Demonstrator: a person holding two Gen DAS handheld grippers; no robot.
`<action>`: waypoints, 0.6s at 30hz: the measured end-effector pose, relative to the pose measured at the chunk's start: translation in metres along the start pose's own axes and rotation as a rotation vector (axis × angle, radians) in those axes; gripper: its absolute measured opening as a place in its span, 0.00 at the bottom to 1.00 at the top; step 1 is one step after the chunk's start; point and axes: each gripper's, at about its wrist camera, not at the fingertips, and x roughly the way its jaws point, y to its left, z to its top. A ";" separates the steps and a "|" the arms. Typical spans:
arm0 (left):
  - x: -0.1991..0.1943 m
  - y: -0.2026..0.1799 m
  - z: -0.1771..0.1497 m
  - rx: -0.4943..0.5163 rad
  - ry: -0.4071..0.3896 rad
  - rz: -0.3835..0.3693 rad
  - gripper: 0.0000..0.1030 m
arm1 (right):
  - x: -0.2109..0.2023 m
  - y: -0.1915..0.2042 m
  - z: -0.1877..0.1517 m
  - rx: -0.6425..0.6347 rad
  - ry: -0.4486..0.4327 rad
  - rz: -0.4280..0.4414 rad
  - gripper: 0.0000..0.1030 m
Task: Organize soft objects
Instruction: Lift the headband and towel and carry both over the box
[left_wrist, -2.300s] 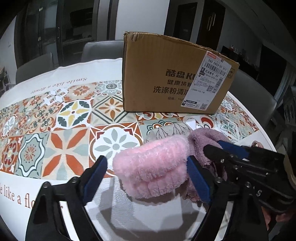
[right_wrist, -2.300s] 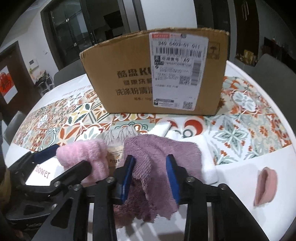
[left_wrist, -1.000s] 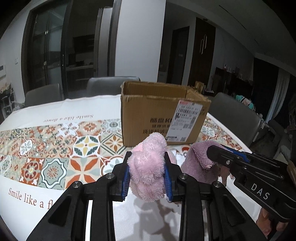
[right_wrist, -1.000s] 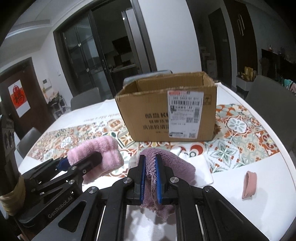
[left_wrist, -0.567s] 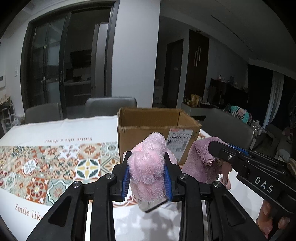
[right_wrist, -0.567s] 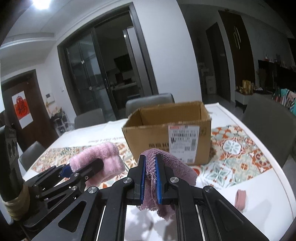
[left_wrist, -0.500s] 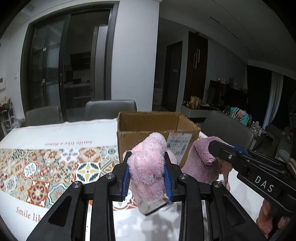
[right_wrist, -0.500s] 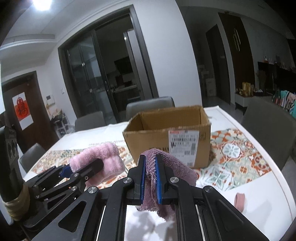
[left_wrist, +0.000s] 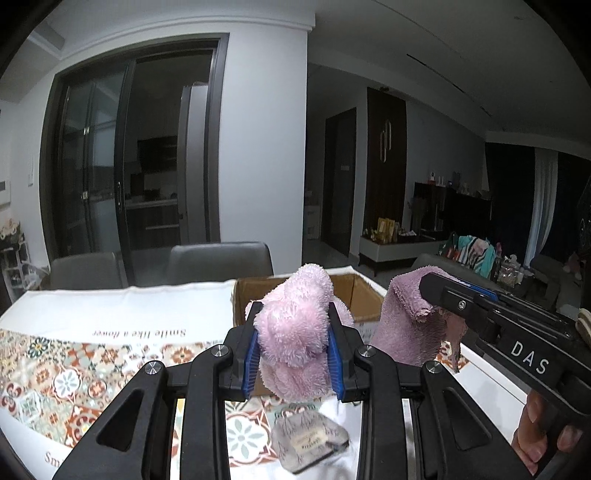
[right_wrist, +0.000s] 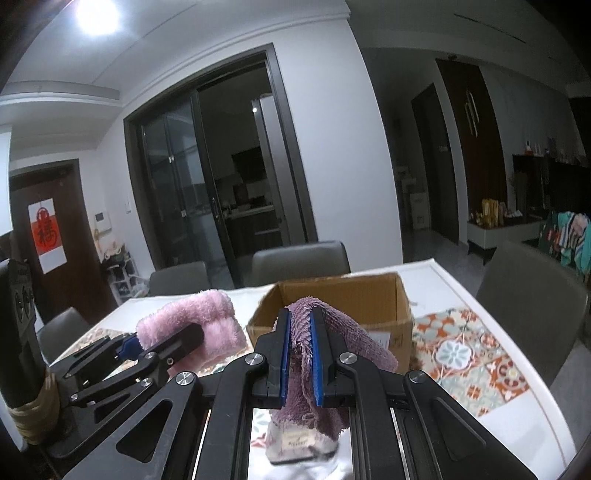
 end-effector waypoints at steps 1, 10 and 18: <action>0.001 0.000 0.003 0.003 -0.007 0.000 0.30 | 0.000 0.000 0.002 -0.001 -0.005 0.000 0.11; 0.014 0.002 0.021 0.028 -0.048 0.007 0.30 | 0.009 0.000 0.020 -0.016 -0.050 0.001 0.11; 0.040 -0.001 0.032 0.046 -0.056 0.017 0.30 | 0.028 0.000 0.038 -0.047 -0.080 -0.002 0.11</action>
